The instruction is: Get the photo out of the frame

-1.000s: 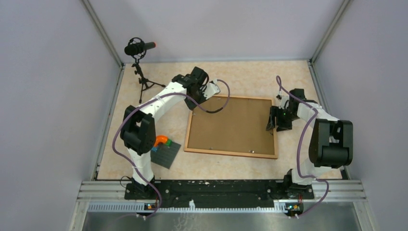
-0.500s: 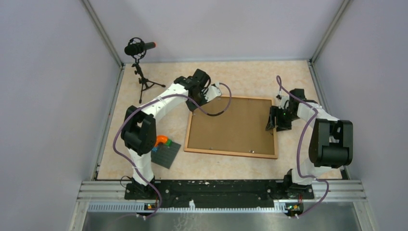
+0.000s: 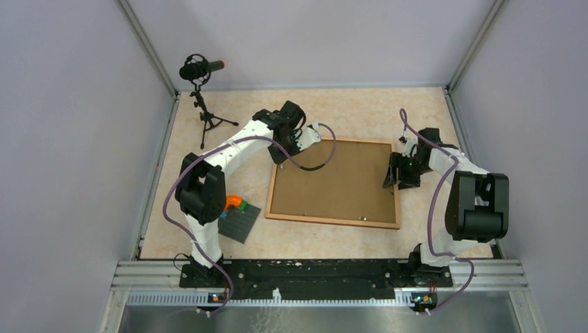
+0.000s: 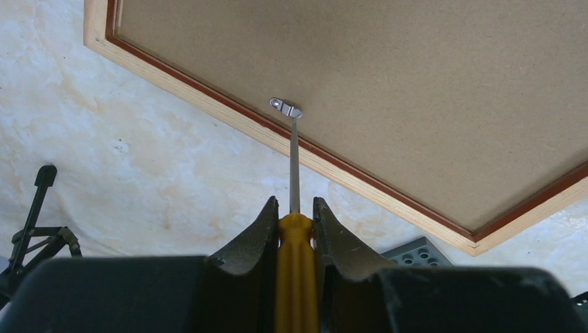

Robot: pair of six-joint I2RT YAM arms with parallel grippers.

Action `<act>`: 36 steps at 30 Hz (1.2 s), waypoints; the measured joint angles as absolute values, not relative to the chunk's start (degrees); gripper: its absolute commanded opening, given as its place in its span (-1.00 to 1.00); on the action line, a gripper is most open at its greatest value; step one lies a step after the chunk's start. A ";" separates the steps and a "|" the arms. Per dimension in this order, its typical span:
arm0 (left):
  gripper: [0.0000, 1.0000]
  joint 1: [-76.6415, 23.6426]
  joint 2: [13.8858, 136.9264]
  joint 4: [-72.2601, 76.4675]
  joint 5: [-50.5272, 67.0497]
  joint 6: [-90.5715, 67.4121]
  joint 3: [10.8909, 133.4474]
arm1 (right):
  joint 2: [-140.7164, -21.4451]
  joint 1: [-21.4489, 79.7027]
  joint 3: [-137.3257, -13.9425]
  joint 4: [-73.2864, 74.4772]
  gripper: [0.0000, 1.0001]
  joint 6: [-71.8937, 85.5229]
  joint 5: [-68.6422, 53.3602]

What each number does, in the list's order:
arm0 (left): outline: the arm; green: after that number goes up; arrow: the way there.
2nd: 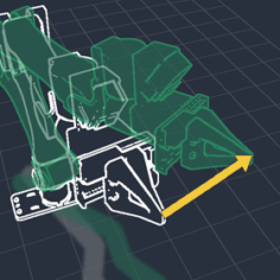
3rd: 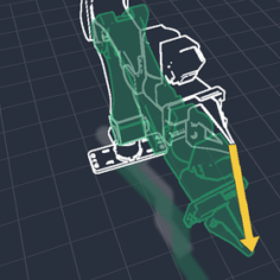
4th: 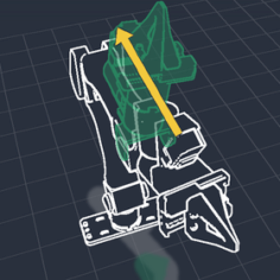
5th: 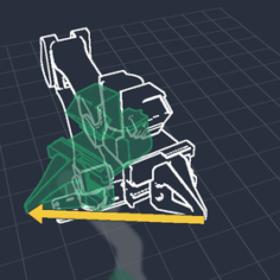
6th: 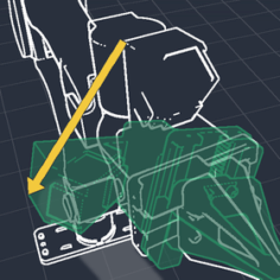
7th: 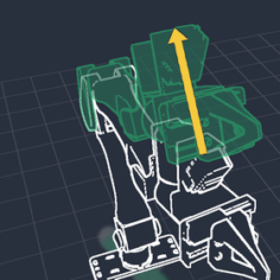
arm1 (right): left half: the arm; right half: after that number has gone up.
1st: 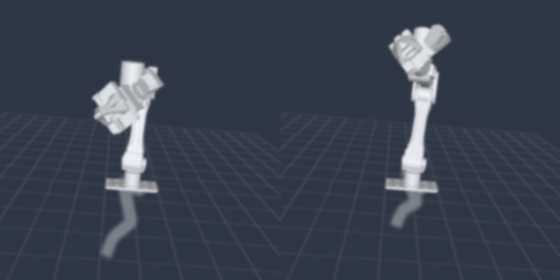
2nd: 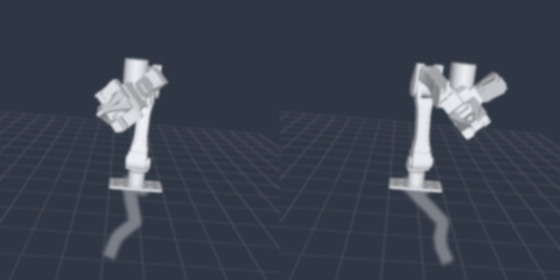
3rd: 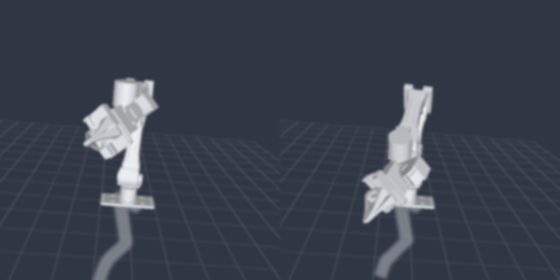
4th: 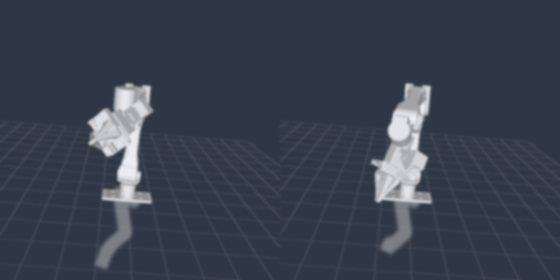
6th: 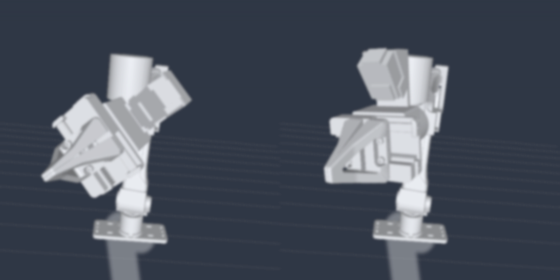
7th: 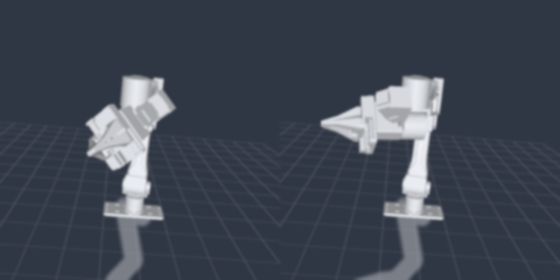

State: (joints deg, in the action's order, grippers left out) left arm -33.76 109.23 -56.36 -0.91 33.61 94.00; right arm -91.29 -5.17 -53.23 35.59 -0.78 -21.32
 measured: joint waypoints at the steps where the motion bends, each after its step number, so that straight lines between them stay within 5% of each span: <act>1: -1.00 -33.82 109.23 -56.47 -0.89 33.54 94.00 | -91.29 -5.17 -53.25 35.59 0.15 -0.62 -21.47; 36: -1.00 -32.34 103.57 -57.87 8.34 33.74 89.52 | -96.55 -6.31 -58.30 40.38 0.10 0.67 -31.18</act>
